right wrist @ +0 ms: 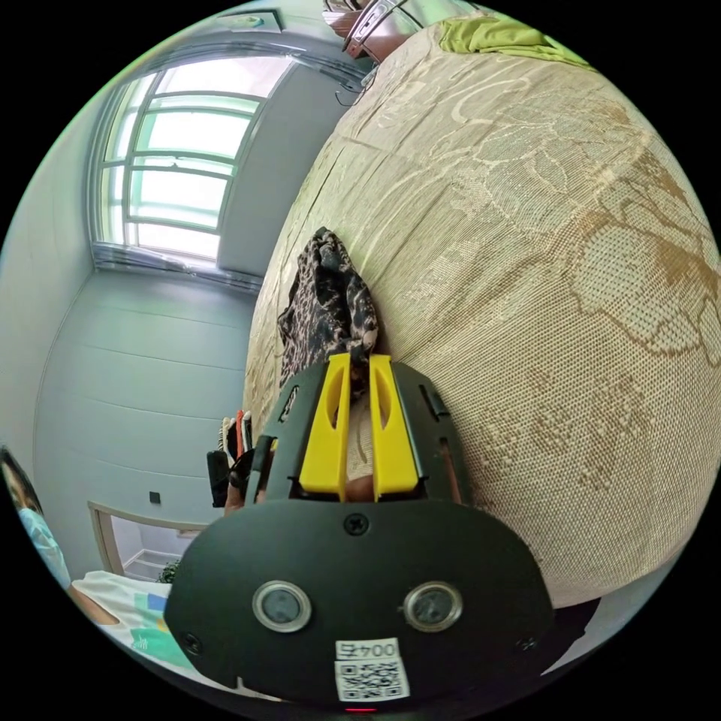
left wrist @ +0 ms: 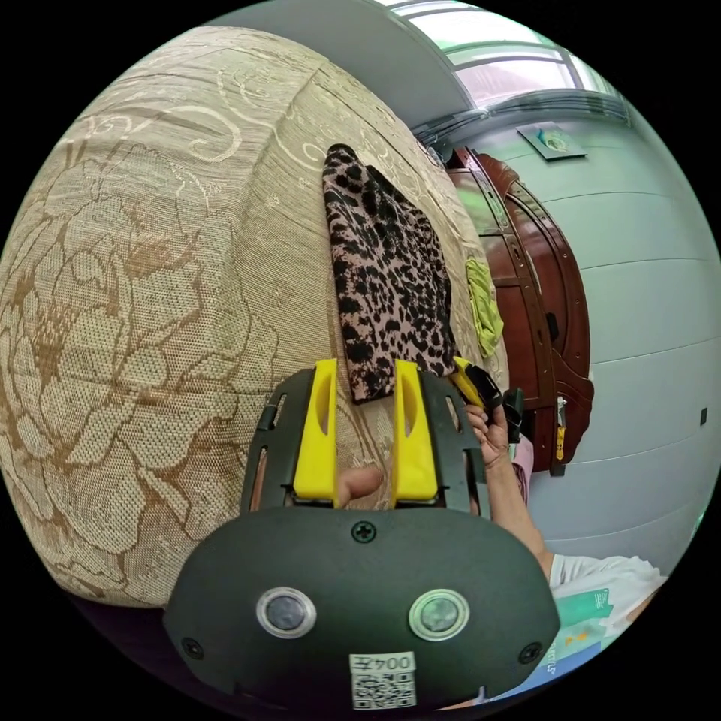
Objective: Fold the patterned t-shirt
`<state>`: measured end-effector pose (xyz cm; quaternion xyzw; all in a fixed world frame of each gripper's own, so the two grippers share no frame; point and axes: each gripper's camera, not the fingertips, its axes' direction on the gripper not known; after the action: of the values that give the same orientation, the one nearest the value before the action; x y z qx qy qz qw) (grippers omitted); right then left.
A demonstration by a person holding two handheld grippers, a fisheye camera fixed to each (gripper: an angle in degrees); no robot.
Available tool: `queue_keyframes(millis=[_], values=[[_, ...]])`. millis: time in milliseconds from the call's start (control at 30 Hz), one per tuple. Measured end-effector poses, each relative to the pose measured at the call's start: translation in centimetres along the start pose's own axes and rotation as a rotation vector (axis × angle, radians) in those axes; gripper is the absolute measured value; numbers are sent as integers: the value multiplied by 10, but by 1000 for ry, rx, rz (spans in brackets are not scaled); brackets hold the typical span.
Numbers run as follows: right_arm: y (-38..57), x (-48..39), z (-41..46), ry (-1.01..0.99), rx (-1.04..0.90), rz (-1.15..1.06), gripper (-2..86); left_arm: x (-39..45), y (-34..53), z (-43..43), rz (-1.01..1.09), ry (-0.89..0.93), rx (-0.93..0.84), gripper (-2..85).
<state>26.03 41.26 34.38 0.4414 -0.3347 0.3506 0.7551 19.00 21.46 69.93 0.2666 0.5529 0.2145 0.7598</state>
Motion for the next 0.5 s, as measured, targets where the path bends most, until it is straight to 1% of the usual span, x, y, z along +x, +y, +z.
queue_keyframes(millis=[67, 100, 267, 367, 500], values=[[0, -3, 0, -3, 6, 19, 51, -4, -6, -5, -15, 104, -24, 107], [1, -5, -1, -2, 9, 26, 51, -5, -7, -5, -21, 115, -29, 105], [1, -21, 0, 23, 10, 25, 49, -17, -15, -15, -61, 109, 7, 71], [2, -35, 0, 55, 10, 12, 44, -16, -25, -17, -45, 92, -13, 44], [6, -67, -3, 133, 24, -32, 36, -9, -31, -31, -6, 61, -14, 32]])
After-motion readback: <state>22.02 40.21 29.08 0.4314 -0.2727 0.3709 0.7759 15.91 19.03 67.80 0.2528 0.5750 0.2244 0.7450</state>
